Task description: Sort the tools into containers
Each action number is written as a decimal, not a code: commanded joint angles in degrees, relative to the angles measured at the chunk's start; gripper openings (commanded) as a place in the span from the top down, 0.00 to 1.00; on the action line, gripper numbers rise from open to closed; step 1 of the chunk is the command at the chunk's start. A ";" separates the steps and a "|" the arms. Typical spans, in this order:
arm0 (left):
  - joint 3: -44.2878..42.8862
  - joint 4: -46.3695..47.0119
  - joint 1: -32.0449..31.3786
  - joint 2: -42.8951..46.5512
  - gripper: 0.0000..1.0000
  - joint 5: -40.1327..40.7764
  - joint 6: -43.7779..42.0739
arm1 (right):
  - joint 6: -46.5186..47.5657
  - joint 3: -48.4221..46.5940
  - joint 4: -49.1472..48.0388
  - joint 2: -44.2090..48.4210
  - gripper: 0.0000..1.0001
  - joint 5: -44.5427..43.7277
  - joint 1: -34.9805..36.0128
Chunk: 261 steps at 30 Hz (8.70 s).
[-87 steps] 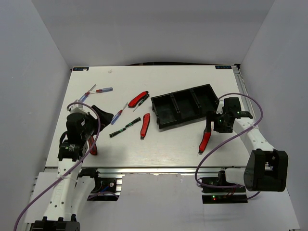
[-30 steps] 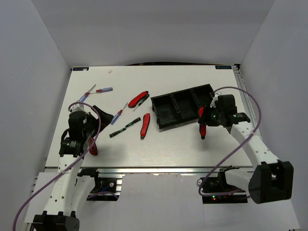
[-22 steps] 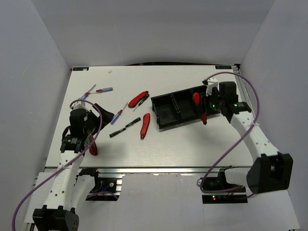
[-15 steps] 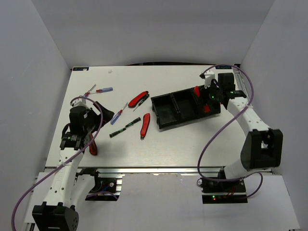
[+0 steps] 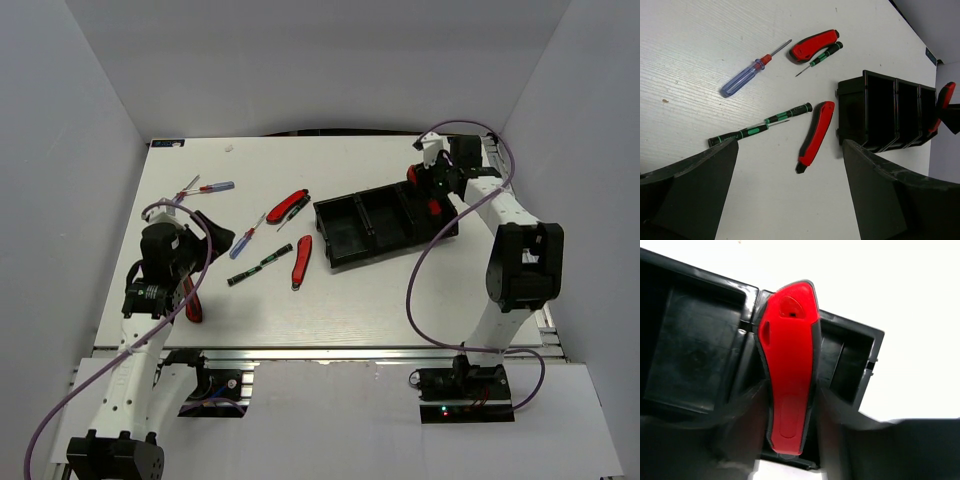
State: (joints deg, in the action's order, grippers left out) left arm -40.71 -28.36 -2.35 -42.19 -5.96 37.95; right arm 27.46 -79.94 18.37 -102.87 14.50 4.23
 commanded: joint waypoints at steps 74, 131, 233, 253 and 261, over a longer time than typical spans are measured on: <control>-17.30 -23.06 15.88 -45.52 0.22 14.28 -16.33 | 19.56 16.92 19.60 14.45 0.11 44.56 0.96; -2.36 11.91 -2.19 -19.15 1.00 -24.72 18.46 | -23.66 3.04 3.26 15.16 0.11 20.50 29.85; -4.29 3.67 -20.76 -24.15 0.30 -8.73 8.28 | 3.54 2.25 -0.90 7.76 0.13 3.92 -1.06; -28.28 -7.94 -33.77 -58.17 0.33 10.61 -4.90 | 13.58 9.89 14.85 18.76 0.11 37.62 5.35; -30.83 -8.99 -34.56 -63.36 0.34 14.83 -6.23 | 12.62 10.24 14.85 19.20 0.11 39.28 5.35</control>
State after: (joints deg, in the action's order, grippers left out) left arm -69.17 -36.32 -36.60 -105.89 5.74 33.15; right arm 40.80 -69.65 33.30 -85.80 51.22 9.76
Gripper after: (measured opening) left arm 0.665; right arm 0.895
